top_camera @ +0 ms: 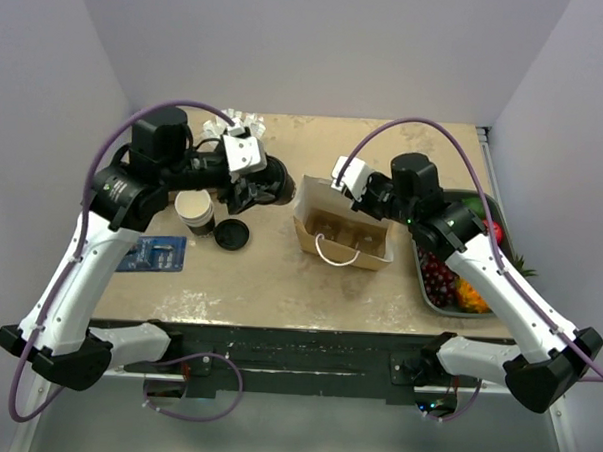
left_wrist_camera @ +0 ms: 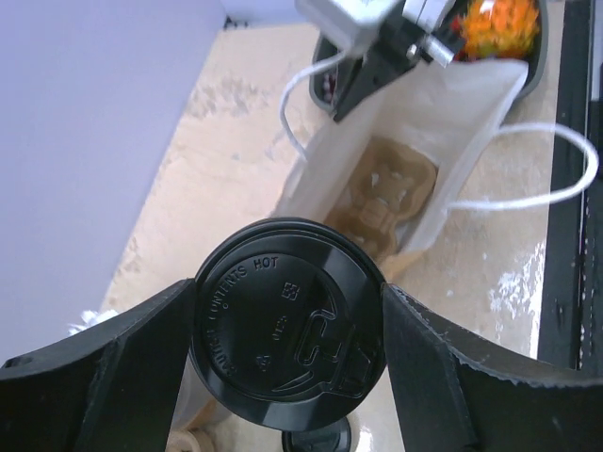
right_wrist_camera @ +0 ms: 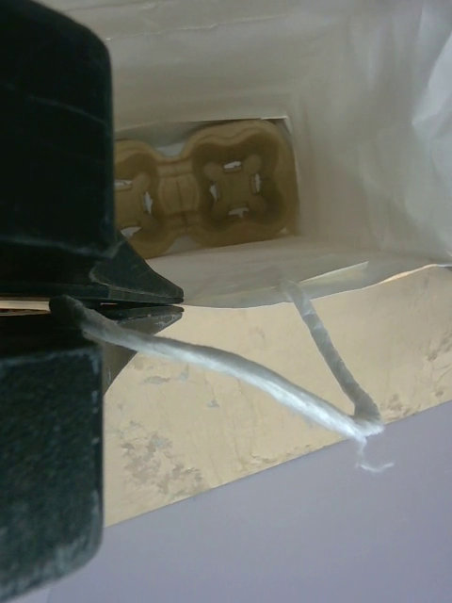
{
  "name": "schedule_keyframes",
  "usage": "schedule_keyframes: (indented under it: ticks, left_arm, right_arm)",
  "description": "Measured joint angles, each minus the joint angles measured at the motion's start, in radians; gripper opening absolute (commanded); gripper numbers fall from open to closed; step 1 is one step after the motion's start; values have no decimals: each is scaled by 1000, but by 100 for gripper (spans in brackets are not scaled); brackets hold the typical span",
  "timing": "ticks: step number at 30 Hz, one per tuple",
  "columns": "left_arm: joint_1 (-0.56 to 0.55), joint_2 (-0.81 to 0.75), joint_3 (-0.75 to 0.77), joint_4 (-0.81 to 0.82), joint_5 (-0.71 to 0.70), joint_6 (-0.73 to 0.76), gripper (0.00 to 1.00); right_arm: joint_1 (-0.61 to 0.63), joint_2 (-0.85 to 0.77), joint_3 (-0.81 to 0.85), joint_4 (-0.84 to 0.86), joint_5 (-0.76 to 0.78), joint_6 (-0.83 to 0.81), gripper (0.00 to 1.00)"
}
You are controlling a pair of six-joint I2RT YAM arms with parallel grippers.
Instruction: Pack the takeout coffee
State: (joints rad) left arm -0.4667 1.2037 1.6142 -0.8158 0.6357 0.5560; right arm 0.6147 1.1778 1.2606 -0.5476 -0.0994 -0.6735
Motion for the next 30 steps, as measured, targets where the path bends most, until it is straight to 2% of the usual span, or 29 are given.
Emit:
schedule_keyframes:
  ticks: [7,11,16,22,30]
  left_arm:
    - [0,20,138,9,87,-45,66]
    - [0,38,117,69,174,-94,65]
    - [-11,56,18,192,235,-162,64]
    - [-64,99,-38,292,240,-196,63]
    - [-176,166,-42,297,153,-128,59]
  right_arm:
    - [-11,14,35,-36,-6,46,0]
    - [-19,14,37,-40,-18,68,0]
    - [-21,14,44,-51,-25,94,0]
    - [-35,14,54,-60,-42,136,0]
    - [-46,14,74,-74,-56,167,0]
